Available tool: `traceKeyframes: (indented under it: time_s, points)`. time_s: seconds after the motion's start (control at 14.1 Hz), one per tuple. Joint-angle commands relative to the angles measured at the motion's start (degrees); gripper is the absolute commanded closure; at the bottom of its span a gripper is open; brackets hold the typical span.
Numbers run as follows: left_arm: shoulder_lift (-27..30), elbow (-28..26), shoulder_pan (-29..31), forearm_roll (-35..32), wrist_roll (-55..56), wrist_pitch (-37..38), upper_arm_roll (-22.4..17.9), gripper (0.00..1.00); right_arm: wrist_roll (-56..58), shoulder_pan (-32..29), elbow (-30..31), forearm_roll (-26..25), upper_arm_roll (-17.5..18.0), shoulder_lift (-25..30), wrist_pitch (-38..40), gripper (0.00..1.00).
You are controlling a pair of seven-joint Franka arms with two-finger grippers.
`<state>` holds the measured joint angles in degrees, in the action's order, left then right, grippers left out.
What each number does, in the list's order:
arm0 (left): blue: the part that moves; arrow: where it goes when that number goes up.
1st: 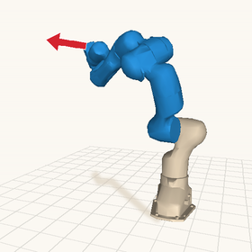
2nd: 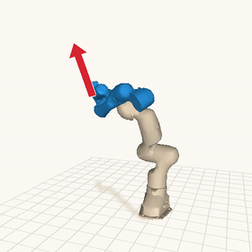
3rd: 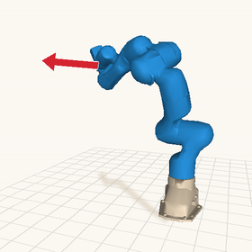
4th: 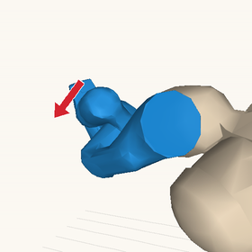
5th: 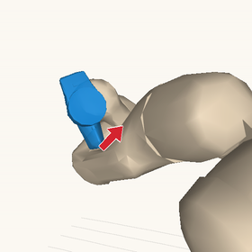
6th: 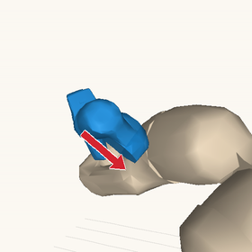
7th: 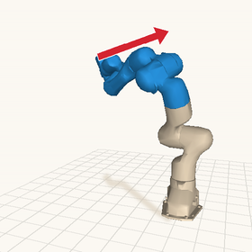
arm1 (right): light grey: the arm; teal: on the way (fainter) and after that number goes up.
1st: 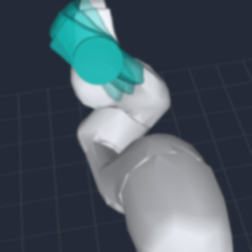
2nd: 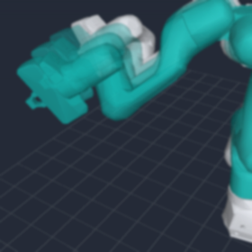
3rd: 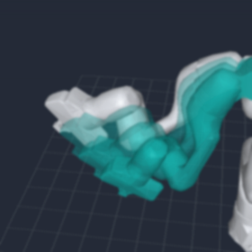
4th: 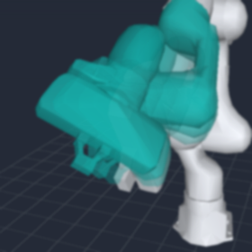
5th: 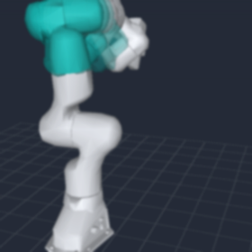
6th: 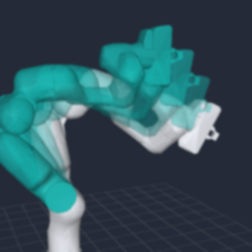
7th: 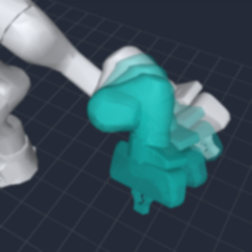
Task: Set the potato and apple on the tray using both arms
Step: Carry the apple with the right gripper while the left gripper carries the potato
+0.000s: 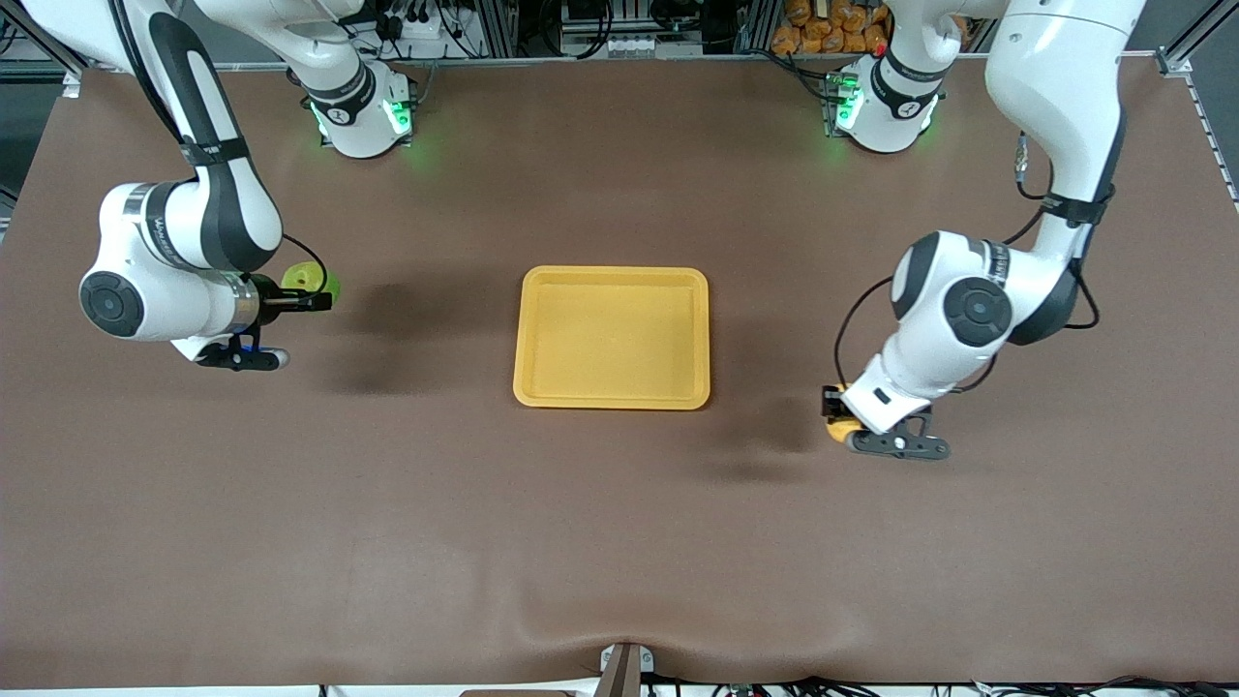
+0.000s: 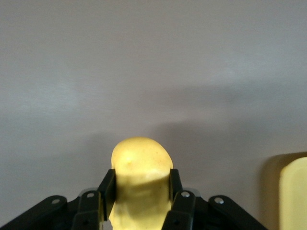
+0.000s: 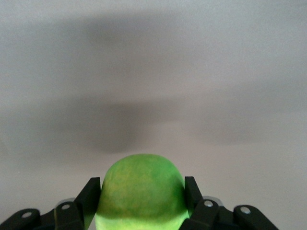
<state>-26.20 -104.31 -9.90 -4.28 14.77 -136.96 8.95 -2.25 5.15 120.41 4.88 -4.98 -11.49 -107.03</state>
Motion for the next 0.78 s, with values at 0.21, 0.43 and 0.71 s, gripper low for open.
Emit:
traceKeyframes:
  time_s: [0.21,0.43,0.71]
  points:
    - [-0.5,1.9,-8.5,-0.7,14.0,1.5,-0.2,1.0,-2.1,-0.1,-1.1,1.4,0.5,0.9,0.9,1.0]
    - [-1.0,1.9,-12.2,-0.6,18.7,1.6,-0.2,1.0,-2.2,0.0,-1.0,4.1,0.6,0.8,0.9,1.0]
    - [-2.9,3.9,-17.6,-0.7,28.3,2.3,-0.3,1.0,-3.0,0.3,-0.8,5.2,0.7,0.6,0.9,1.0]
